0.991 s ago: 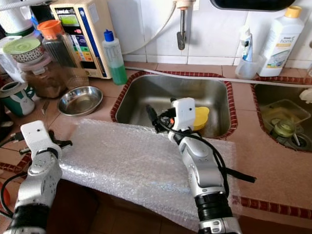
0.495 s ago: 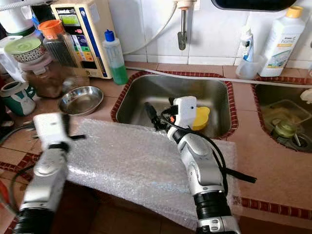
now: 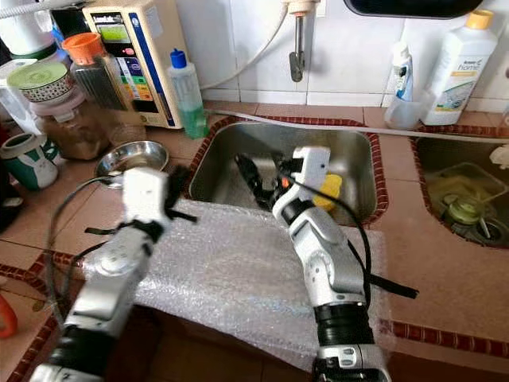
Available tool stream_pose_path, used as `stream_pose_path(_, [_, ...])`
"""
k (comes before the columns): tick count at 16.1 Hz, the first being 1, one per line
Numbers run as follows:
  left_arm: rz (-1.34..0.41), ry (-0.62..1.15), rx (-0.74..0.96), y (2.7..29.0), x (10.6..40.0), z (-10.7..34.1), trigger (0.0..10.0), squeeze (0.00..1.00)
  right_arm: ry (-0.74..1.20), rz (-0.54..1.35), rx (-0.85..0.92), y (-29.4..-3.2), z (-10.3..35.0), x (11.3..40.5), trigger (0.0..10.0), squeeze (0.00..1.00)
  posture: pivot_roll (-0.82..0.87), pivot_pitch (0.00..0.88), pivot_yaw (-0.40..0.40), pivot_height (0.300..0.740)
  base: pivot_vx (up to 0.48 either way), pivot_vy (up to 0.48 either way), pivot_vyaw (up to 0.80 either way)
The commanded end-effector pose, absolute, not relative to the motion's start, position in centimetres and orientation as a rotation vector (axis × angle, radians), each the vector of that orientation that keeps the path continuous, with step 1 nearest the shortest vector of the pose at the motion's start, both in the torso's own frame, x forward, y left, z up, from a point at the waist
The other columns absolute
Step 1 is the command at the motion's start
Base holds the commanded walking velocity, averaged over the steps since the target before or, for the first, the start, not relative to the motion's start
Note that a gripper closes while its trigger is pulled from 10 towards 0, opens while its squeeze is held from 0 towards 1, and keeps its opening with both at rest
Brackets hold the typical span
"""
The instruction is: Kitchen organization
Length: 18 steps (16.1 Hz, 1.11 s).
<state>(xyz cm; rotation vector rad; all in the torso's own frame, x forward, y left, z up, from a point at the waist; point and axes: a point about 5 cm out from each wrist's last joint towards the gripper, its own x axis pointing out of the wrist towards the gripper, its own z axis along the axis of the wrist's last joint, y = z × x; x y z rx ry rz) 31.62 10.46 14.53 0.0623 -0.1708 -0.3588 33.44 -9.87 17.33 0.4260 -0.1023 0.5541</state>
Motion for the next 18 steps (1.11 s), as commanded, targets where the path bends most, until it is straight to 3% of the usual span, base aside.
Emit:
stream_pose_path(1, [-0.418,-0.184,0.055,9.7,31.7,14.9,0.0,0.0,-0.13,0.598,0.466,-9.3,18.6,33.5,10.0,0.0,0.01,0.0,0.117,0.74,0.0,0.0,0.0])
stream_pose_path(6, [-0.647,-0.24,0.088,5.6,31.1,15.4,0.0,0.0,-0.124,0.621,0.566,-8.7,19.5,34.0,10.0,0.0,0.0,0.0,0.118,0.74,0.0,0.0,0.0])
stream_pose_path(9, [-0.699,-0.246,0.084,4.7,30.7,15.2,0.0,0.0,-0.116,0.6,0.563,-8.5,19.6,34.5,10.0,0.0,0.0,0.0,0.12,0.74,0.0,0.0,0.0])
stream_pose_path(10, [-0.706,-0.249,0.081,4.5,30.7,15.2,0.0,0.0,-0.111,0.576,0.566,-8.7,19.6,34.7,0.0,0.0,0.0,0.0,0.119,0.74,0.0,0.0,0.0])
stream_pose_path(18, [-0.673,-0.258,0.091,5.3,31.1,15.2,0.0,0.0,-0.036,0.463,0.577,-9.5,18.9,35.7,0.0,0.0,0.01,0.0,0.126,0.74,0.0,0.0,0.0])
